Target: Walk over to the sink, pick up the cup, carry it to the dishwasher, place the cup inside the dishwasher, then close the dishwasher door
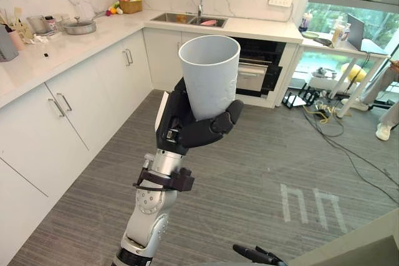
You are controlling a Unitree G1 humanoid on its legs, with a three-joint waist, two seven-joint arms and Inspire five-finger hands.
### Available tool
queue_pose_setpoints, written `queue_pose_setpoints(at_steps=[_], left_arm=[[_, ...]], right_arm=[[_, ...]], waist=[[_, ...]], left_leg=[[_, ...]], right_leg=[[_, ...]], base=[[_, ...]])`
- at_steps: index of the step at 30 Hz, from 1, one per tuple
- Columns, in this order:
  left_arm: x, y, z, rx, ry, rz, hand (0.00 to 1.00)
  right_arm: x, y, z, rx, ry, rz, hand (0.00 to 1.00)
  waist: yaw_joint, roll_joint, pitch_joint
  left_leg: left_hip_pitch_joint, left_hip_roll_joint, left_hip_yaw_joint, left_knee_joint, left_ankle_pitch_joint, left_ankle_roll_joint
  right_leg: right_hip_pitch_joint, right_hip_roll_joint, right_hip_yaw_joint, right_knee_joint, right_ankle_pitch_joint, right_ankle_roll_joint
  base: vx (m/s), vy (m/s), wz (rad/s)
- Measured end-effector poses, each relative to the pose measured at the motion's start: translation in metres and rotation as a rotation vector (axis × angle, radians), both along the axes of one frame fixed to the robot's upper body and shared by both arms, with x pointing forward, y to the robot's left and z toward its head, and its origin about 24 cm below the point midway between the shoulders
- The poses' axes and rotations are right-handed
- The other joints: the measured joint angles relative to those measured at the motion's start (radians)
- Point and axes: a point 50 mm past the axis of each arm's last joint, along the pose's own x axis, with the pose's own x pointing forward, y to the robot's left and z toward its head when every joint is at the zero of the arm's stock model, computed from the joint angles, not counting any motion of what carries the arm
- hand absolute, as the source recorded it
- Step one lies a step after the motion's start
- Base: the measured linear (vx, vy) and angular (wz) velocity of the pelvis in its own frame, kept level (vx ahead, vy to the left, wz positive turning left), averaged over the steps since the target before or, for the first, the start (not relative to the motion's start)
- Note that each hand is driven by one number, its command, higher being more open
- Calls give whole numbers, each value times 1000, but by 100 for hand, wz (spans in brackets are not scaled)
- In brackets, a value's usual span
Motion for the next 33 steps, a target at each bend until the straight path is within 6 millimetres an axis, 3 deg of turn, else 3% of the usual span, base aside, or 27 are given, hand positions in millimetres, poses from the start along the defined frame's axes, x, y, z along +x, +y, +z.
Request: queue_pose_setpoints(at_steps=[4, 5, 7, 11, 14, 15, 16, 18, 19, 20, 21, 23, 24, 26, 28, 30, 33], left_arm=[[0, 1, 1, -10, -4, 11, 0], [1, 4, 2, -32, -14, 41, 0], [3, 10, 1, -63, -3, 99, 0], [8, 15, -21, -151, 136, 242, 0], [3, 32, -42, -195, 250, 418, 0], [-1, 39, -47, -217, 277, 480, 0], [-5, 45, -51, -238, 290, 528, 0], [-11, 57, -55, -252, 293, 593, 0], [-12, 64, -56, -253, 287, 624, 0], [-12, 69, -56, -249, 282, 640, 0], [-13, 77, -56, -237, 274, 669, 0], [-14, 83, -56, -230, 269, 694, 0], [-14, 84, -56, -235, 268, 700, 0], [-18, 88, -60, -229, 286, 723, 0], [-18, 92, -62, -219, 289, 734, 0], [-19, 91, -68, -222, 320, 741, 0], [-18, 88, -77, -215, 356, 730, 0]], right_arm=[[-4, 0, -1, -3, 11, 10, 100], [-5, 1, -1, -1, 14, 15, 100], [-5, 6, -1, 14, 10, 11, 100], [-21, 11, -3, 47, 50, -9, 100], [-20, 12, -4, 55, 60, 20, 100], [-21, 9, -3, 57, 67, 18, 100], [-21, 4, -3, 61, 72, 9, 100], [-22, 2, -3, 66, 85, 14, 100], [-22, 3, -4, 71, 98, 14, 100], [-21, 3, -5, 75, 107, 15, 100], [-16, 2, -7, 77, 119, 18, 100], [-10, -3, -7, 64, 122, 24, 100], [-10, -9, -7, 53, 127, 26, 100], [-17, -12, -8, 49, 153, 27, 100], [-19, -12, -8, 51, 146, 22, 100], [-25, -20, -9, 29, 161, -3, 100], [-32, -26, -10, 18, 181, -40, 100]], waist=[[0, -1, -10], [0, 2, -12], [-10, -19, -11], [-14, -28, -12], [5, -36, 17], [20, -23, 28], [27, -4, 32], [33, 9, 36], [43, 4, 44], [48, 0, 52], [53, -6, 72], [54, -2, 94], [55, 13, 99], [73, 30, 95], [72, 24, 90], [78, 33, 85], [84, 30, 70]], left_leg=[[-9, 21, 37, 0, -1, -2], [-9, 40, 69, -7, 0, -6], [-5, 54, 91, -11, 0, -17], [1, 106, 95, 25, -9, -55], [-70, 167, 142, 250, -27, -73], [-158, 212, 137, 439, -24, -68], [-232, 260, 132, 588, -4, -42], [-298, 309, 134, 704, 20, -10], [-315, 310, 131, 714, -9, -8], [-314, 299, 132, 690, -31, -13], [-313, 254, 130, 594, -61, -17], [-308, 182, 121, 373, -57, -31], [-292, 143, 96, 197, -7, -51], [-236, 99, 83, 106, 93, -58], [-256, 63, 81, 143, 75, -30], [-272, 28, 82, 194, 30, 24], [-222, -30, 86, 144, 26, 41]], right_leg=[[0, 7, -16, -64, -3, -3], [2, -2, -62, -78, 6, -9], [-6, -20, -136, -83, 34, -7], [23, 3, -218, -93, 21, -39], [100, 14, -270, -128, 6, -51], [114, 27, -284, -127, 1, -58], [119, 44, -306, -117, -9, -74], [139, 61, -334, -115, -26, -90], [150, 59, -341, -116, -33, -97], [157, 53, -341, -118, -34, -97], [171, 31, -341, -123, -36, -95], [186, -4, -341, -127, -48, -75], [201, -14, -339, -141, -56, -61], [249, -12, -285, -176, -54, -31], [260, -32, -239, -164, -76, -6], [287, -67, -264, -183, -88, 22], [294, -123, -274, -120, -121, 73]], base=[[5, 10, -23], [20, 34, -70], [16, -32, -49], [20, -141, 20], [3, -168, 26], [26, -143, 32], [27, -121, 40], [70, -50, 50], [116, -10, 40], [127, 34, 26], [101, 75, 17], [110, 142, 18], [136, 195, 6], [288, 185, -11], [323, 121, 10], [298, 159, 27], [297, 140, 28]])
